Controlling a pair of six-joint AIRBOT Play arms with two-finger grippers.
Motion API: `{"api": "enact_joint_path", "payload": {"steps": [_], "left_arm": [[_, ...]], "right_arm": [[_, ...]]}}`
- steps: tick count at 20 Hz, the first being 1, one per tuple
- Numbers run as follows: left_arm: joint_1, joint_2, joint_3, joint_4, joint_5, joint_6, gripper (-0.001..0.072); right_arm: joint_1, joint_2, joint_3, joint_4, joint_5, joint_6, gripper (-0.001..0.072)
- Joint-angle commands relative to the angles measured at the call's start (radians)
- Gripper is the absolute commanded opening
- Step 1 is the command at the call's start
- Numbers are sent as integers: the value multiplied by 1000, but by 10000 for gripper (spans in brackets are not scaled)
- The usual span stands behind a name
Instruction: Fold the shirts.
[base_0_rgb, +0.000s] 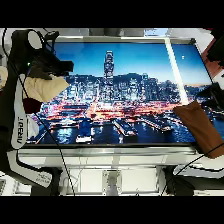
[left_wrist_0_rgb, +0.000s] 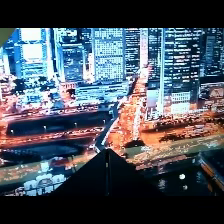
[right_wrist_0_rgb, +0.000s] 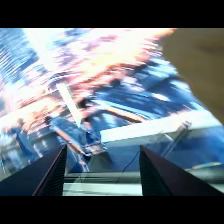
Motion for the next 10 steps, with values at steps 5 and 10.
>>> {"api": "enact_joint_path", "payload": {"steps": [5,10], "left_arm": [[0,0,1,-128,-102,-28,12],[0,0,1,-132,-116,-28,12]], "right_arm": [[278,0,0,-98,-78,-82,503],[327,1,0,-92,-80,-82,503]]}}
